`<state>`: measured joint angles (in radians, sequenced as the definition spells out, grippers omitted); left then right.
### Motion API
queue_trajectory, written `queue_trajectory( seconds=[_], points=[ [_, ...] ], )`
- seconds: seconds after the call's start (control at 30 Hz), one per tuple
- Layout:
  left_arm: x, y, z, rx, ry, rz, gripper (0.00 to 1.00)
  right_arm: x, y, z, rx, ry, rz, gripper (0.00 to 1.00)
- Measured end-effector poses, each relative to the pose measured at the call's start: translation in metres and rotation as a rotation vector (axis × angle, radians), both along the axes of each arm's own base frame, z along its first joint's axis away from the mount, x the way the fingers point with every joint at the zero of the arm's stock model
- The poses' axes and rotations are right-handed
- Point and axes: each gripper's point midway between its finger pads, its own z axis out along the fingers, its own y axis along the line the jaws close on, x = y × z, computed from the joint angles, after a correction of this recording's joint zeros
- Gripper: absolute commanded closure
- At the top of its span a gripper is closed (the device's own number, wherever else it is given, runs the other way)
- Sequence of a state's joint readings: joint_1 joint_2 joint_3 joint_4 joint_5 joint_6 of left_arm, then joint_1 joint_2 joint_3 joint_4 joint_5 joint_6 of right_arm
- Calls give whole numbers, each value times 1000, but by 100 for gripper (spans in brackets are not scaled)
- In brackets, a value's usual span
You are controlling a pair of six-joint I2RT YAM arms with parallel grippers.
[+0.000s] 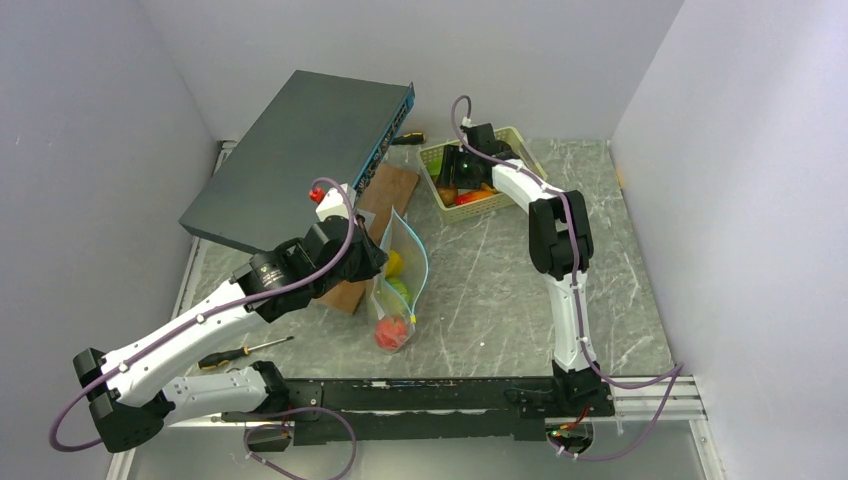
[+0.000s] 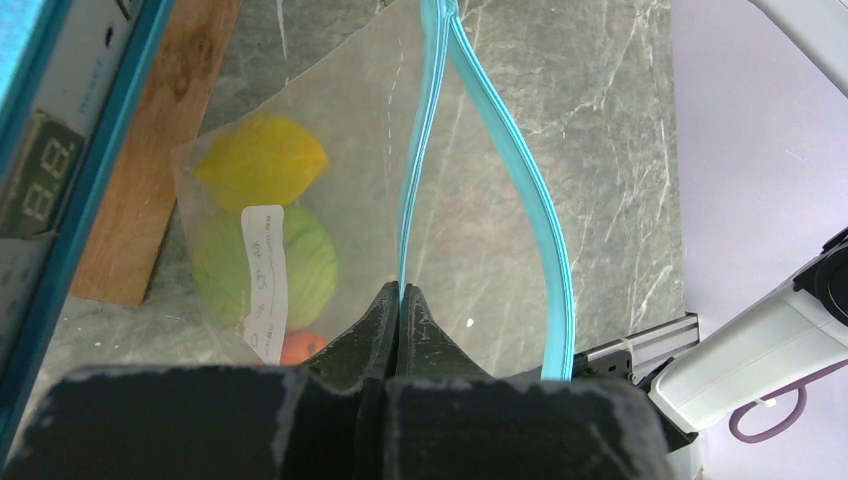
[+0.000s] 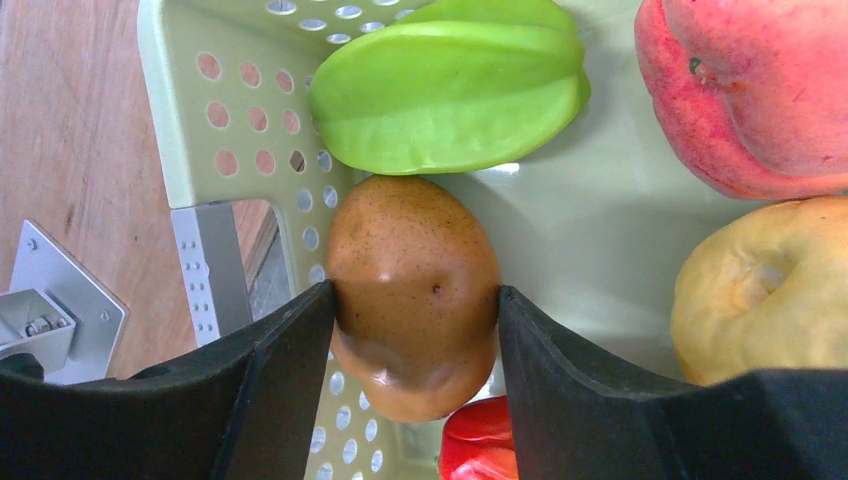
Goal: Place the food in the zip-top bag and seal the zipper
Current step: Pick up the fake vegetable from the bin.
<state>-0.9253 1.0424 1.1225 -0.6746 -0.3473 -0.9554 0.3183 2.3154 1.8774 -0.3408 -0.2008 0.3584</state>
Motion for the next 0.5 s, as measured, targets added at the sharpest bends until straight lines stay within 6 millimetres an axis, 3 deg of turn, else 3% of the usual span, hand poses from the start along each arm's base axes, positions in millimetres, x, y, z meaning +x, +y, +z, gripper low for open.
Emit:
queue_trajectory(
  seconds=[0.17, 0.5],
  points=[
    [0, 0, 0, 3, 0, 0, 100, 1, -1, 1, -1, -4, 3, 75],
    [2, -2, -2, 13, 1, -2, 100, 2, -5, 17, -14, -30, -5, 91]
  ],
)
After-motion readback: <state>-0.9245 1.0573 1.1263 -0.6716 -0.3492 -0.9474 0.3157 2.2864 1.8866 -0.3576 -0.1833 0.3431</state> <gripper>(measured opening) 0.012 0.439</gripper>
